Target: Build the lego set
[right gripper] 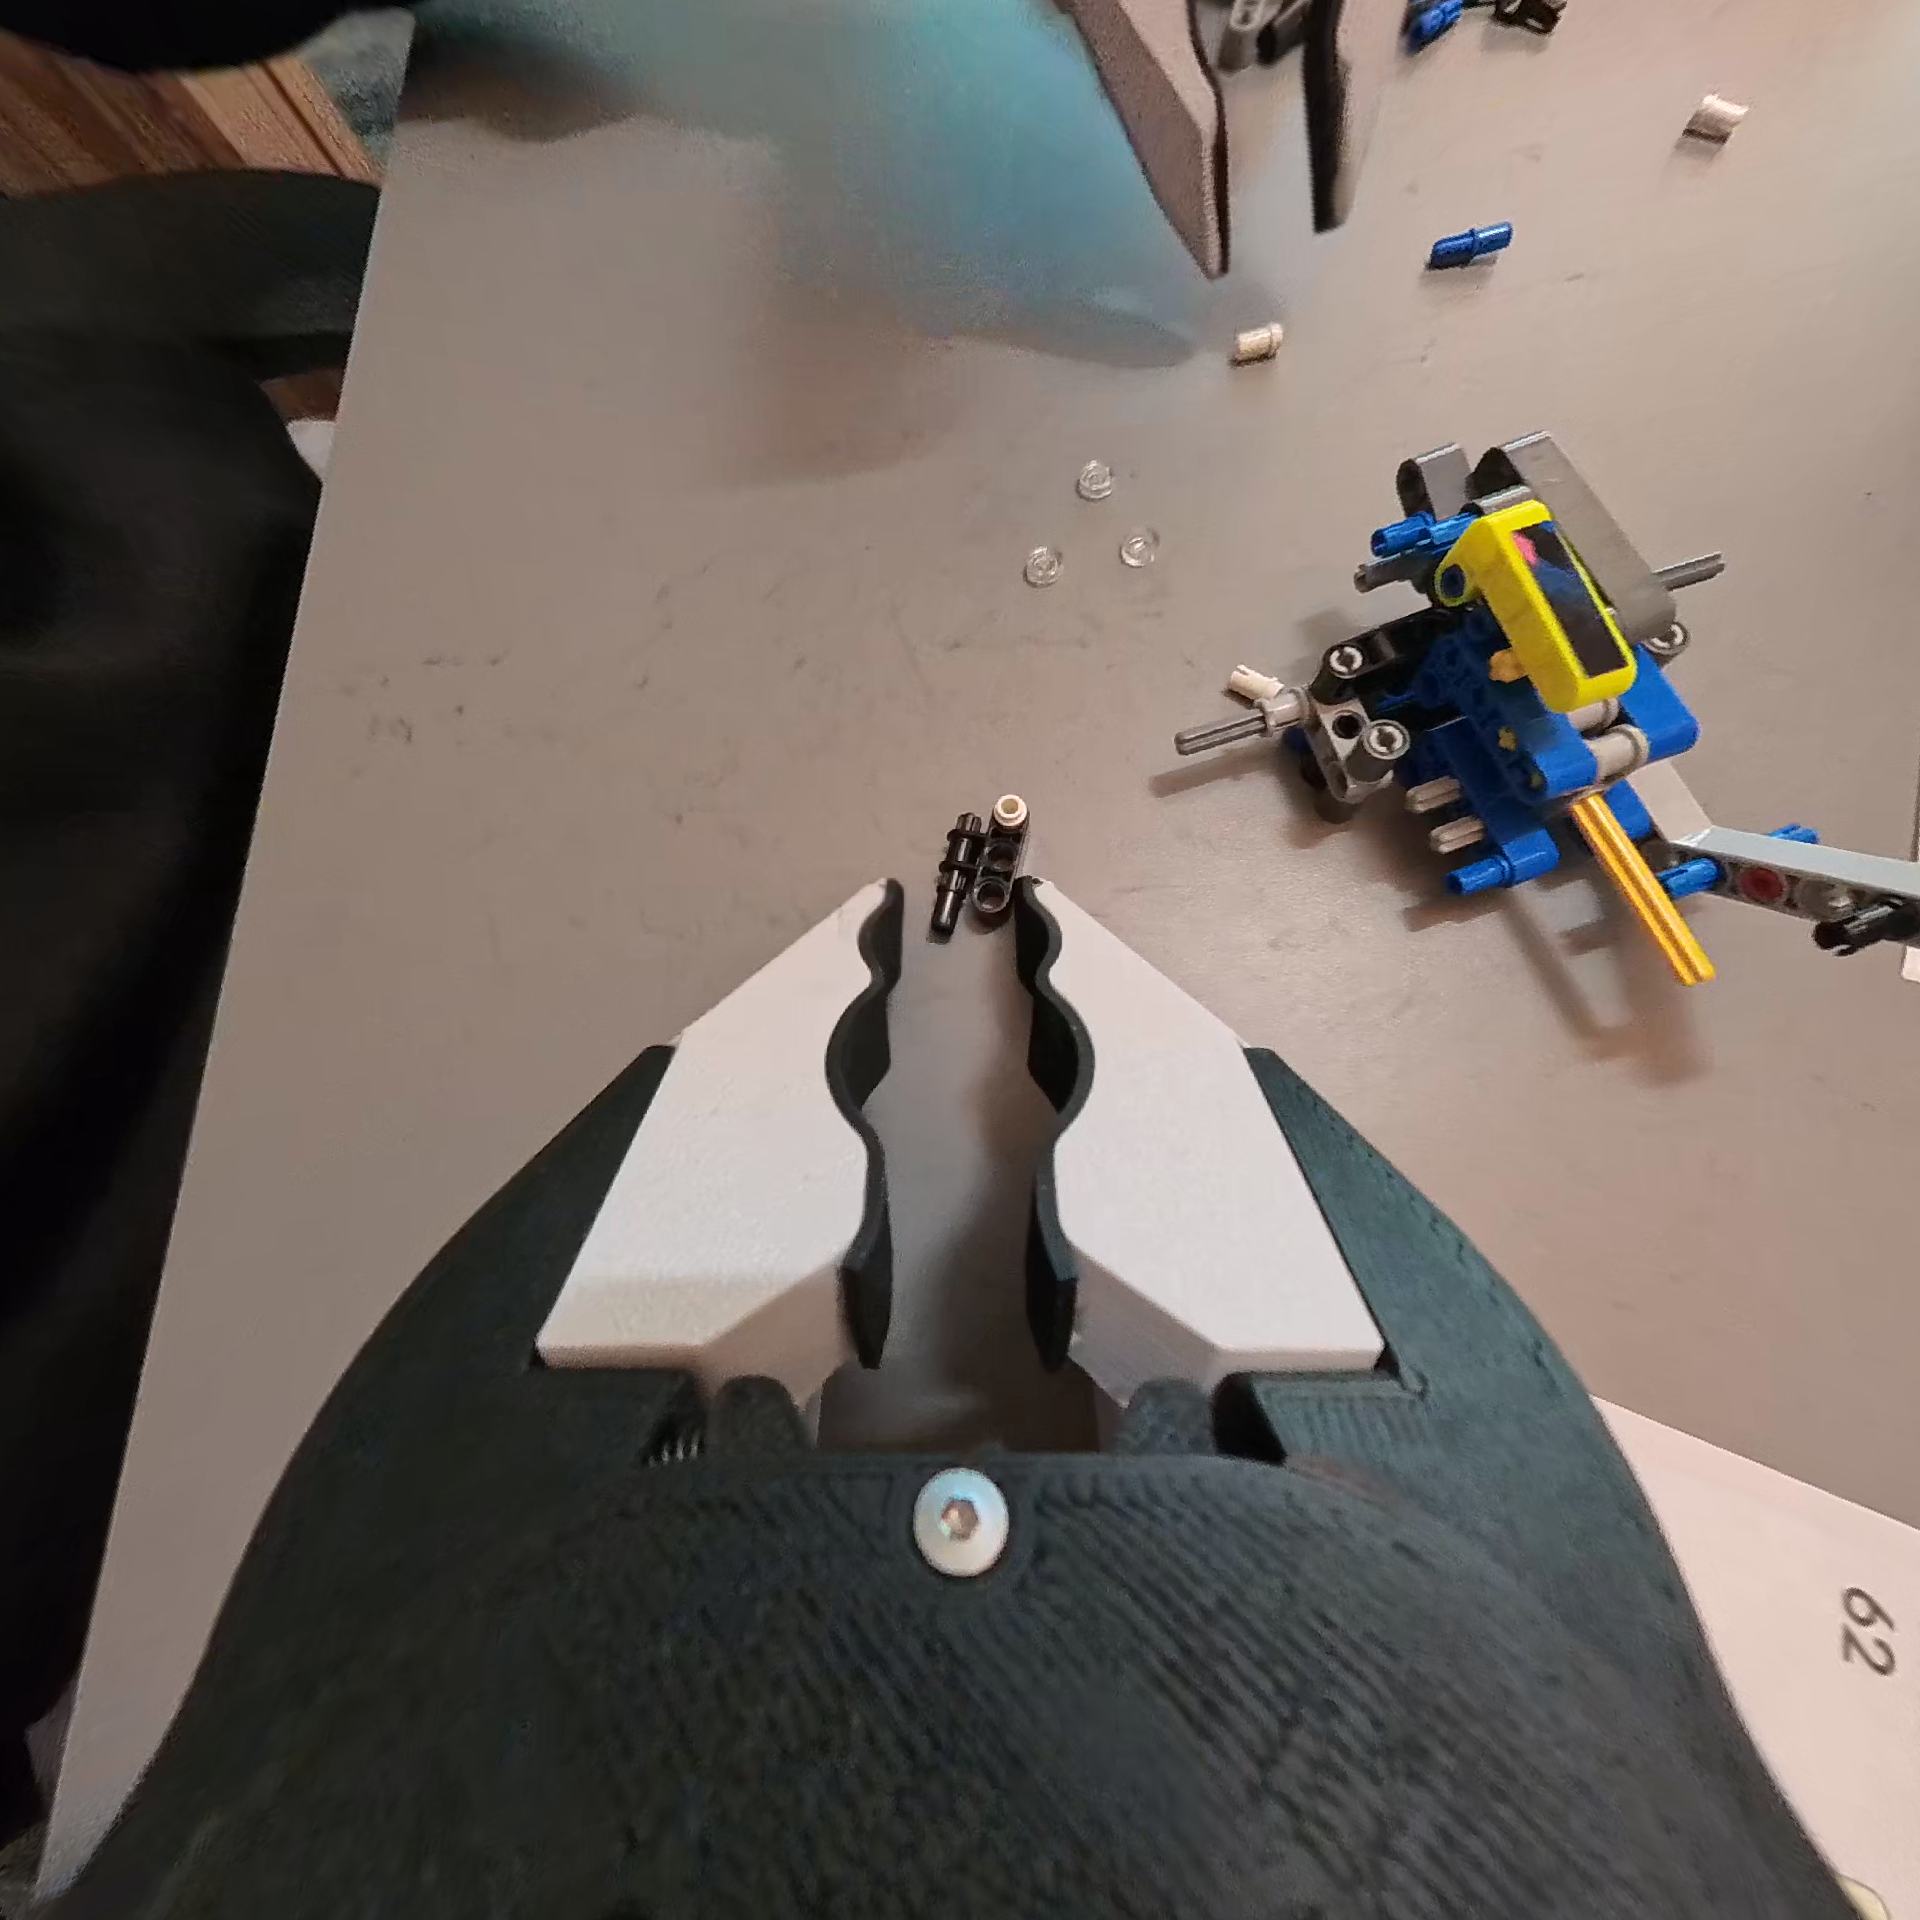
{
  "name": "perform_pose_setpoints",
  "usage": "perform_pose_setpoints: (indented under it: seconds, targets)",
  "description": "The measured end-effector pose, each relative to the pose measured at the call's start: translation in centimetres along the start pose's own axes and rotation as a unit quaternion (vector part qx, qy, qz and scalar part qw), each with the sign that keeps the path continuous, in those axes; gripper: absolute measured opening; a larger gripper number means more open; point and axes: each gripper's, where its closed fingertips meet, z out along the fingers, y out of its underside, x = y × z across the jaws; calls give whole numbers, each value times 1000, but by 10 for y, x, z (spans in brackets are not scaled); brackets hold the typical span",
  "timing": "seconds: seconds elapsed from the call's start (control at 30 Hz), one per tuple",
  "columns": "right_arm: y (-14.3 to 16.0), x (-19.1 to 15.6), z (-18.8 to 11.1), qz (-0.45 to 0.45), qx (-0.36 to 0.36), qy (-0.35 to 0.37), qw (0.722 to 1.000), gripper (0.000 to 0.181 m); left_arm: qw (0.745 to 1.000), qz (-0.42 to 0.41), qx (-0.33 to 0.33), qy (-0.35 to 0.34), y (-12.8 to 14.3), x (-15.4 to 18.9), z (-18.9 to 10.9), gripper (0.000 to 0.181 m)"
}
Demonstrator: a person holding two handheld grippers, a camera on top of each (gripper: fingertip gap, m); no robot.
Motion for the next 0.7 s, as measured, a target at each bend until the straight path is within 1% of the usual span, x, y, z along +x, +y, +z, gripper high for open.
perform_pose_setpoints:
  seconds: [0.03, 0.1, 0.17, 0.2, 0.27, 0.33, 0.43, 0.53, 0.6, 0.7]
  targets:
    - [0, -1, 0, 1, 0, -1, 1000, 22, 999, 48, -2, 15, 0, -2, 1, 14]
    - [0, -3, 0, 3, 1, -4, 1000, 26, 993, 109, -14, 50, -1, -5, 3, 16]
    - [0, -3, 0, 4, 2, 1, 1000, 26, 984, 139, -43, 99, 2, -1, 5, 13]
    - [0, -3, 0, 4, 2, 4, 1000, 26, 980, 157, -54, 113, 5, -1, 6, 13]
    - [0, -4, 0, 2, 2, 9, 1000, 26, 972, 178, -64, 143, 8, 1, 8, 12]
    - [0, -3, 1, -1, 1, 14, 1000, 26, 968, 180, -54, 167, 7, 4, 9, 11]
    - [0, -2, 1, 3, 1, 14, 1000, 25, 964, 195, -45, 178, 6, 6, 12, 11]
    - [0, -1, 1, 9, 2, 12, 1000, 24, 960, 207, -41, 182, 7, 6, 13, 5]
    - [0, -1, 1, 10, 2, 12, 1000, 23, 959, 206, -36, 193, 7, 8, 13, 0]
    - [0, 0, 1, 14, 3, 12, 1000, 21, 961, 197, -31, 194, 6, 10, 14, 0]
